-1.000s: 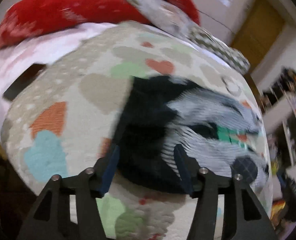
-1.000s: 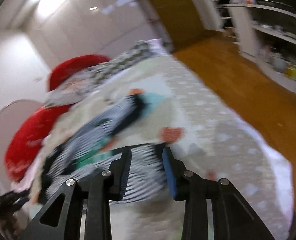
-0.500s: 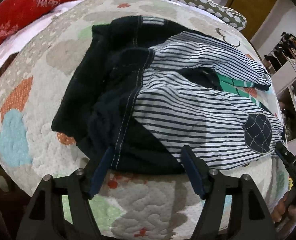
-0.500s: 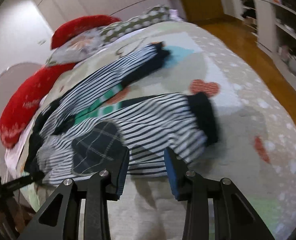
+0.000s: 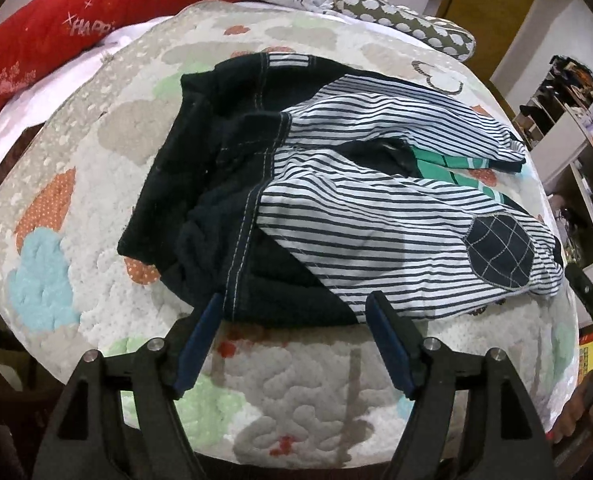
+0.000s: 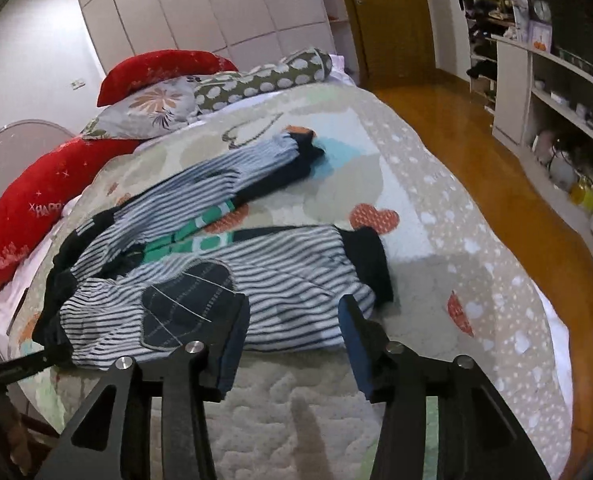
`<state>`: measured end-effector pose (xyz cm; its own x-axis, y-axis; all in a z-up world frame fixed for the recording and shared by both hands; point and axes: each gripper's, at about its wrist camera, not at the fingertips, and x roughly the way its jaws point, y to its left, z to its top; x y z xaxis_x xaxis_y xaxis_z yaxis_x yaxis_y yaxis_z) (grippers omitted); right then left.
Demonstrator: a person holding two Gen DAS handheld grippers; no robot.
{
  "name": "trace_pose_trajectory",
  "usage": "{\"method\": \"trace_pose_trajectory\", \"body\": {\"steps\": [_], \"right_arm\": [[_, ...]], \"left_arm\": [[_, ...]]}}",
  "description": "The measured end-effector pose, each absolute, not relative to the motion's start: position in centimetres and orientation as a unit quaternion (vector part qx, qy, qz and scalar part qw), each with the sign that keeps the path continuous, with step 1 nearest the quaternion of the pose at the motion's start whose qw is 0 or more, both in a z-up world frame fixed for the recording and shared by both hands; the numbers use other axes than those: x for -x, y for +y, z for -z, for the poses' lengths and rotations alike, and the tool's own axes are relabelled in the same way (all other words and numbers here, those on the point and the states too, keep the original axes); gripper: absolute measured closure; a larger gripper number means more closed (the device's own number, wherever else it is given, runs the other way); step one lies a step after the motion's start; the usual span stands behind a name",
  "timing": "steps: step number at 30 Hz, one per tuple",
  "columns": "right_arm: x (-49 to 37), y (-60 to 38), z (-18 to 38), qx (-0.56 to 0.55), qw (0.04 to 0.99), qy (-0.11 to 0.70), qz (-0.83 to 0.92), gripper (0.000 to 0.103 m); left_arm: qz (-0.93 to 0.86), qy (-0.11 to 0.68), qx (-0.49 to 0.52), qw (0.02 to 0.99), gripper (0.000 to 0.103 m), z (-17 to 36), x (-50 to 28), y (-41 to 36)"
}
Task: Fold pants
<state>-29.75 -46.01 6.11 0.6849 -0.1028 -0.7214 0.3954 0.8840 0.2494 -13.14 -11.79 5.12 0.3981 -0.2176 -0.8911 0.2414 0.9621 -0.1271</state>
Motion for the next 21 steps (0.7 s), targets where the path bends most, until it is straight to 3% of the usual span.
{"method": "trace_pose_trajectory", "body": {"steps": [21], "right_arm": [[28.3, -43.7, -4.6, -0.188, 0.891, 0.398, 0.11, 0.049]], "left_arm": [[0.121, 0.508, -0.04, 0.852, 0.03, -6.1, 14.1, -11.9]]}}
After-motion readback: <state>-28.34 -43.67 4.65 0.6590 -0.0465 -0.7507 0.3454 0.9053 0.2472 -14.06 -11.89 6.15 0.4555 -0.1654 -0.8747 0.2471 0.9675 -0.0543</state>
